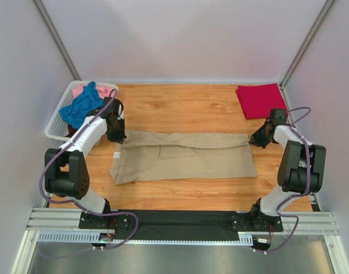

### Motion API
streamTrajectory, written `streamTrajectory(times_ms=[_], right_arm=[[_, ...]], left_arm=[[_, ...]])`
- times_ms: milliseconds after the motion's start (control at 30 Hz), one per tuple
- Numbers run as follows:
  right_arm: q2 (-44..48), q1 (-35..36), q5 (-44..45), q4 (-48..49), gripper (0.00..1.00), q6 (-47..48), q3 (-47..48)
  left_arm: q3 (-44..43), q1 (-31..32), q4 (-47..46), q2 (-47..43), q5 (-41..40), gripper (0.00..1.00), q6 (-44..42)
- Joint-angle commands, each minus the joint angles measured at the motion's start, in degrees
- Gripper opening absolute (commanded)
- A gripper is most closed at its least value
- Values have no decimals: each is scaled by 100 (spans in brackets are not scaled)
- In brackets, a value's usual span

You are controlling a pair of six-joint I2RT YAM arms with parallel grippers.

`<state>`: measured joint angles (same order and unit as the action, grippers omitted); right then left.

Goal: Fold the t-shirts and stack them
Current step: Fold the tshirt

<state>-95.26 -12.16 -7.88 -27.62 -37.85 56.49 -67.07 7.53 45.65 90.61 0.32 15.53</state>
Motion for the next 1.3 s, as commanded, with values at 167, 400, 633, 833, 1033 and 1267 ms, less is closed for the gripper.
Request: streamTrajectory(times_ms=[167, 400, 633, 833, 1033, 1267], right_arm=[[429, -111, -64, 125, 0, 278, 161], [430, -137, -82, -77, 0, 532, 143], [184, -137, -143, 186, 3, 559, -182], [227, -137, 181, -252, 20, 647, 11], [509, -137, 191, -762, 26, 708, 398], [97, -6, -302, -413, 26, 822, 784]], left_arm=[[-281, 20, 234, -395, -594, 0, -59], [-141, 20, 436, -403, -393, 0, -225], [255, 82, 471, -413, -22, 0, -296], [124, 135, 664, -360, 91, 29, -287], [-482, 135, 789, -579, 371, 40, -261], [-1158, 144, 323, 237, 1102, 40, -164]])
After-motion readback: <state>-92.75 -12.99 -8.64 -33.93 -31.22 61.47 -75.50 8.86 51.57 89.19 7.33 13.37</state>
